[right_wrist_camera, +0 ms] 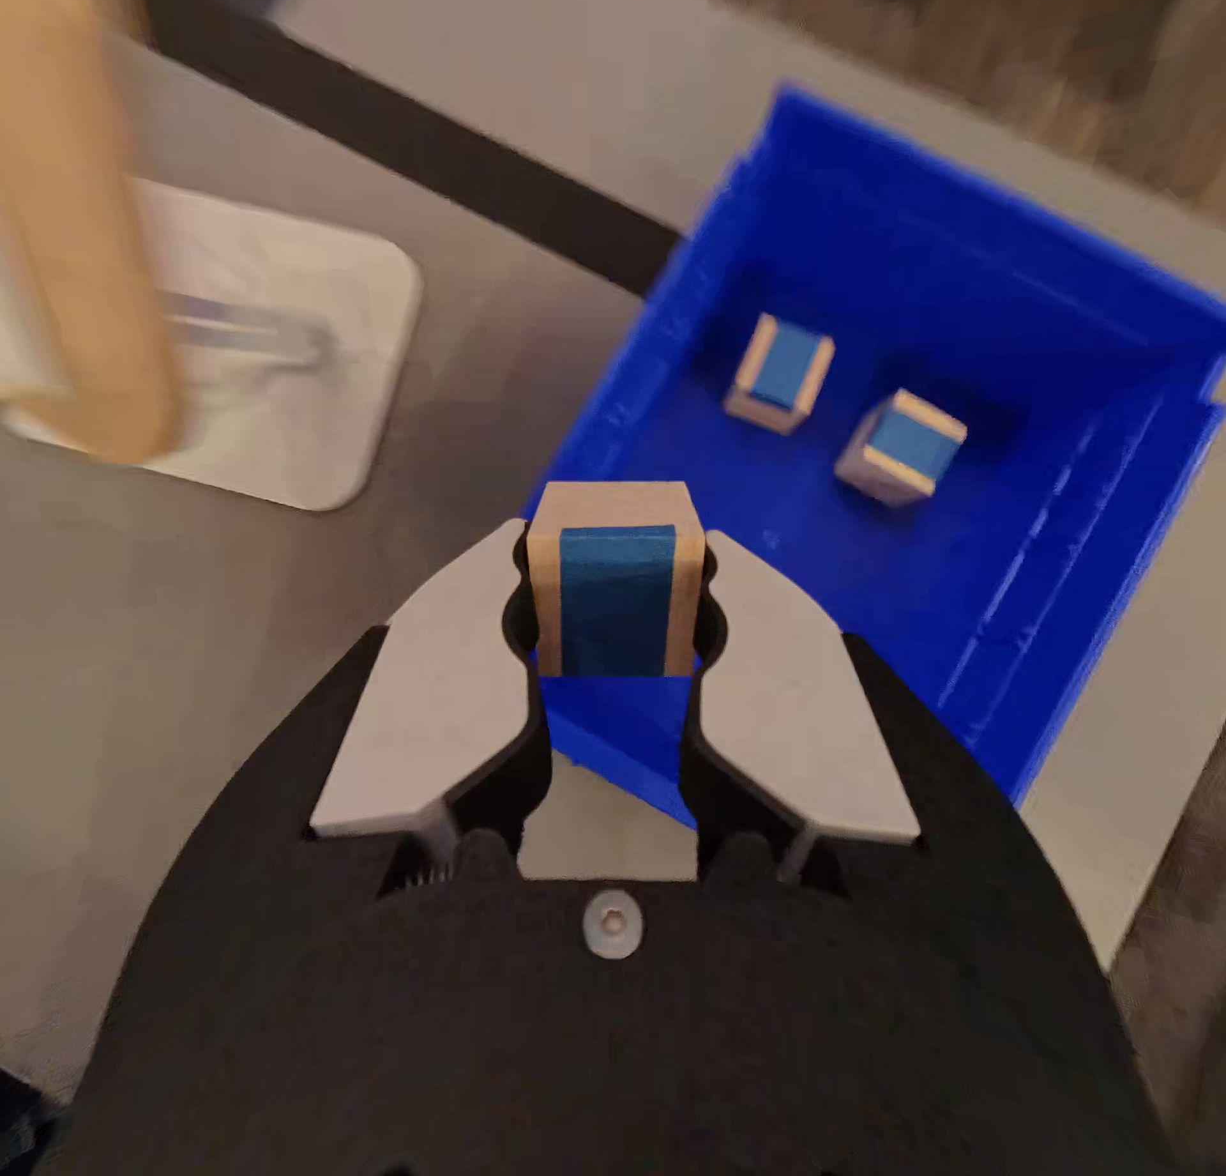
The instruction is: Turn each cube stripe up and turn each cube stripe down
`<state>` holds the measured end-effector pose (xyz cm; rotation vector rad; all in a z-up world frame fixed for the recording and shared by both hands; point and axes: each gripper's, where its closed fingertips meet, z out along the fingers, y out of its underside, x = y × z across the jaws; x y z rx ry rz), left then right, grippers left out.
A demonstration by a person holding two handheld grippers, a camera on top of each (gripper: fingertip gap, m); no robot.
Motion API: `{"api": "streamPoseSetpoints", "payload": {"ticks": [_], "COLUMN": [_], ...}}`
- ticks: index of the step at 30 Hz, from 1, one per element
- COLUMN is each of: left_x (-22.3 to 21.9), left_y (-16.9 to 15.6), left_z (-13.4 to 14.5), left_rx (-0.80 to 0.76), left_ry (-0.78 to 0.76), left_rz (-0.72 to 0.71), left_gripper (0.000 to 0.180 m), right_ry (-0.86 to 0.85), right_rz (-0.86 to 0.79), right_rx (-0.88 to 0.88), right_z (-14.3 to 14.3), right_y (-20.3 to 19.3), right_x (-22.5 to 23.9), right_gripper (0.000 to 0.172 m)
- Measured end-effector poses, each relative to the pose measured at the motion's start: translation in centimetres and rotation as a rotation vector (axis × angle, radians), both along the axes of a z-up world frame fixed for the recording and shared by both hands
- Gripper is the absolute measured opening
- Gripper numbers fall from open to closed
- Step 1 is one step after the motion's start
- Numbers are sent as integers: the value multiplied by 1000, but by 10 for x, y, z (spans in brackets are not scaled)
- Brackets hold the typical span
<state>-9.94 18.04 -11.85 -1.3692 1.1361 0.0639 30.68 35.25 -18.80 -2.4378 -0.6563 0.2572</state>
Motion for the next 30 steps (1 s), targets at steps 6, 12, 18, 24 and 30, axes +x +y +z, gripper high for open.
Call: {"api": "streamPoseSetpoints", "payload": {"ticks": [6, 12, 18, 24, 30], "left_x": [-4, -18, -50, -112, -161], "left_y": [8, 15, 37, 92, 145], "left_z": [-15, -26, -32, -38, -91], "left_rx": [-27, -71, -106, -137, -402], "left_ry": [86, 99, 110, 228, 412], "left_rz": [46, 76, 159, 261, 264], "left_gripper": [0, 0, 15, 42, 56], "right_ry": [-195, -295, -259, -165, -90], "right_rz": [-19, -96, -165, -83, 22], "right_rx": [-221, -295, -185, -18, 55], "right_z": [-97, -141, -106, -42, -22], "right_y": [37, 59, 63, 32, -6], "right_x": [17, 25, 35, 21, -11], "right_gripper": [46, 46, 79, 64, 59]}}
